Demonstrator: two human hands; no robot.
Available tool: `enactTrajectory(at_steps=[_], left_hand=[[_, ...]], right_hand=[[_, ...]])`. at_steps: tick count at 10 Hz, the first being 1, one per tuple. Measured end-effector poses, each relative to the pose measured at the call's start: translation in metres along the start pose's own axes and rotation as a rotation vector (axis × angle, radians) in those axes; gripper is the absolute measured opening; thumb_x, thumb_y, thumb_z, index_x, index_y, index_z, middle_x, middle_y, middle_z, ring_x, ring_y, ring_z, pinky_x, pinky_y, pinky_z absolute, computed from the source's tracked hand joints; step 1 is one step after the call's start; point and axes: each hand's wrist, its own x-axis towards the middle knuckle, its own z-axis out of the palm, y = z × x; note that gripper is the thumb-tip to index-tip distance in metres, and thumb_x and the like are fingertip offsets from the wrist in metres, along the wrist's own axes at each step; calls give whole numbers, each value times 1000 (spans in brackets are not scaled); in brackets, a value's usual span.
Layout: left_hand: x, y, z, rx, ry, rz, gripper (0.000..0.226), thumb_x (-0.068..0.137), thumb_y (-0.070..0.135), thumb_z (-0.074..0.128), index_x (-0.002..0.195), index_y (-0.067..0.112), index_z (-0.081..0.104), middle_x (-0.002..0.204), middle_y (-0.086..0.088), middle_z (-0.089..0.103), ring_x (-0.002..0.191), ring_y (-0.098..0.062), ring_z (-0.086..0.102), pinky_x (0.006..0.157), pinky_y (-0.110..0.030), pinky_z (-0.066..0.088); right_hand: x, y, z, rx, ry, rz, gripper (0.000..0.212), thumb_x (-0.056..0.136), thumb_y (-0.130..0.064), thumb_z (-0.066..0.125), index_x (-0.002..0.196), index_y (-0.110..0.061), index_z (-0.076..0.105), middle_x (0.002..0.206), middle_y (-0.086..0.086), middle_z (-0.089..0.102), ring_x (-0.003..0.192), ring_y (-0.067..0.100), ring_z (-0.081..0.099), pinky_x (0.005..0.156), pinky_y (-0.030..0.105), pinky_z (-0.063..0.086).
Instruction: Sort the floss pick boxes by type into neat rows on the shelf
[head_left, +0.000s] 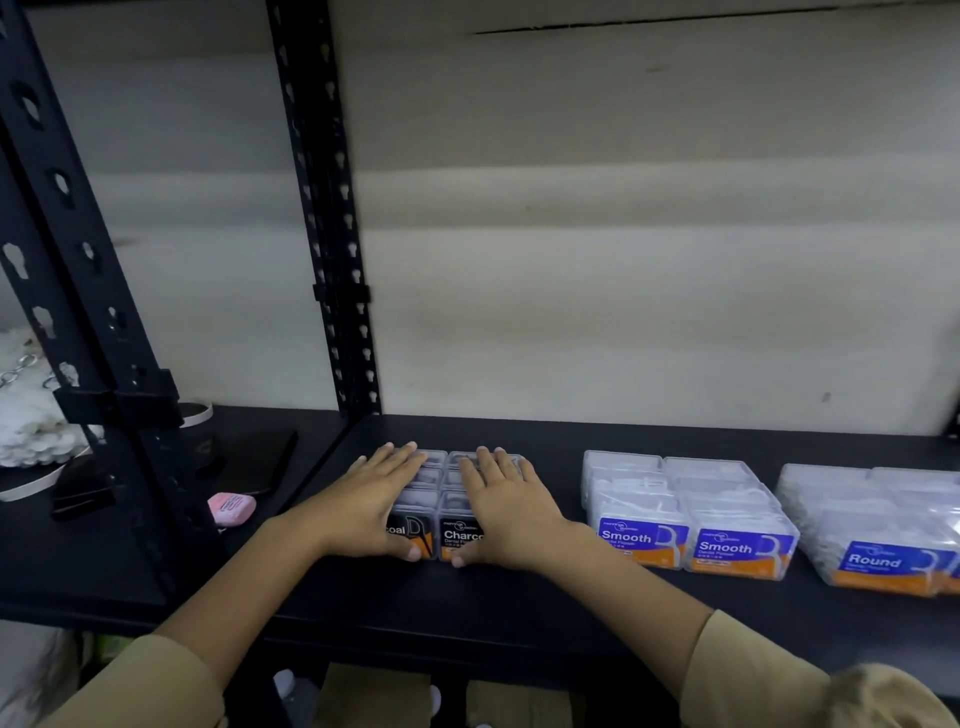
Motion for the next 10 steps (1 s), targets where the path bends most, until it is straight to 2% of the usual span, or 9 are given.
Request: enactTrajectory(at_steps=[5, 8, 9, 10], left_hand=[[17, 5, -3, 54, -16, -17, 113, 75, 56, 66, 149, 20, -11, 159, 3, -15, 146, -16, -15, 118, -40, -6], [11, 9, -11, 114, -29, -53, 115, 72, 59, 67, 149, 25, -10, 159, 4, -13, 146, -18, -15, 115, -53, -10], [5, 14, -15, 66, 22, -54, 112, 72, 58, 67, 148, 32, -10, 159, 5, -13, 146, -18, -15, 115, -53, -10], [-4, 25, -12, 24, 89, -5, 105, 75, 53, 68, 147, 39, -7, 159, 9, -11, 146, -16, -16, 115, -50, -9]], right_hand=[[12, 16, 3, 13, 34, -8, 107, 76, -53, 66, 149, -9, 0, 158, 17, -1, 146, 32, -1, 120, 42, 3], [9, 22, 1, 41, 26, -6, 100, 80, -58, 58, 149, -16, -1, 159, 11, -3, 147, 27, -5, 119, 47, -1], [-3, 24, -1, 104, 76, -18, 95, 82, -59, 54, 149, -17, 3, 159, 8, 3, 147, 25, -2, 118, 46, 0], [-19, 27, -1, 137, 205, -41, 84, 84, -54, 54, 149, -18, 12, 157, 5, 15, 146, 22, 7, 118, 45, 3]])
